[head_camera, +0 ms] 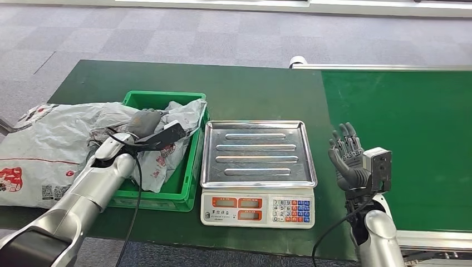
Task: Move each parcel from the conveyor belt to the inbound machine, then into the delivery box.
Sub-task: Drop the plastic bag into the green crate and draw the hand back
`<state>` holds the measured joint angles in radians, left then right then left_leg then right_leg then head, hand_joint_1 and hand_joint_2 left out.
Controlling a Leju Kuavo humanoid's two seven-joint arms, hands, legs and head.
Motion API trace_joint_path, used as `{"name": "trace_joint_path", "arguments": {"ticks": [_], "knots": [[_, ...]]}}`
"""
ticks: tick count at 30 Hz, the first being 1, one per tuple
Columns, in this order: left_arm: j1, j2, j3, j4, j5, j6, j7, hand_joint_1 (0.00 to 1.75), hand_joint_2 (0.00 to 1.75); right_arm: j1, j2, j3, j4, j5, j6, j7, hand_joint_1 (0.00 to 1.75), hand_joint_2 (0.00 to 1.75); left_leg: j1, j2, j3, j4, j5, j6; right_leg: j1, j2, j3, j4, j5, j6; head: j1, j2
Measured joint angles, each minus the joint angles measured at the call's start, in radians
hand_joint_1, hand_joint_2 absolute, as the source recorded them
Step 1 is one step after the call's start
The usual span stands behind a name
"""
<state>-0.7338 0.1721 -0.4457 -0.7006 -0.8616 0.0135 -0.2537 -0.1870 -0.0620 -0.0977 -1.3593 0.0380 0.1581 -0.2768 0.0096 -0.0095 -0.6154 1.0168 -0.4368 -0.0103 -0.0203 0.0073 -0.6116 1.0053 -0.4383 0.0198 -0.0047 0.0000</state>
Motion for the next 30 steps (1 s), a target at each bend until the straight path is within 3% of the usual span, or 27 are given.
{"name": "trace_joint_path", "arguments": {"ticks": [4,15,21,26,30], "knots": [[0.017,0.004,0.017,0.017,0.005,0.002,-0.003,0.0,1.75,-0.029,-0.019,0.002,0.046,-0.009,0.001,-0.009,0.0,1.75,0.0,0.0,0.0,0.0,0.0,0.0,0.0,0.0,0.0,0.0,0.0,0.0,0.0,0.0],[0.112,-0.005,0.101,-0.072,0.096,-0.029,-0.011,0.0,1.75,-0.035,-0.016,0.034,0.079,-0.003,-0.046,0.0,0.0,1.75,0.0,-0.001,0.0,0.0,0.0,0.0,0.001,-0.001,0.0,0.0,0.0,0.0,0.0,0.0],[0.163,-0.025,0.158,-0.171,0.272,-0.167,-0.074,0.0,1.75,-0.005,0.006,0.04,0.051,0.033,-0.055,0.006,0.0,1.75,0.0,-0.001,0.0,0.0,0.0,0.0,0.001,-0.001,0.0,0.0,0.0,0.0,0.0,0.0],[0.177,-0.034,0.174,-0.214,0.308,-0.199,-0.084,0.0,1.75,-0.004,0.013,0.045,0.041,0.038,-0.056,0.007,0.0,1.75,0.0,-0.001,0.0,0.0,0.0,0.0,0.0,-0.001,0.0,0.0,0.0,0.0,0.0,0.0],[0.179,-0.05,0.196,-0.244,0.43,-0.287,-0.122,0.0,1.75,-0.014,0.019,0.058,0.04,0.052,-0.055,0.006,0.0,1.75,0.0,-0.001,0.0,0.0,0.0,0.0,0.0,-0.001,0.0,0.0,0.0,0.0,0.0,0.0]]}}
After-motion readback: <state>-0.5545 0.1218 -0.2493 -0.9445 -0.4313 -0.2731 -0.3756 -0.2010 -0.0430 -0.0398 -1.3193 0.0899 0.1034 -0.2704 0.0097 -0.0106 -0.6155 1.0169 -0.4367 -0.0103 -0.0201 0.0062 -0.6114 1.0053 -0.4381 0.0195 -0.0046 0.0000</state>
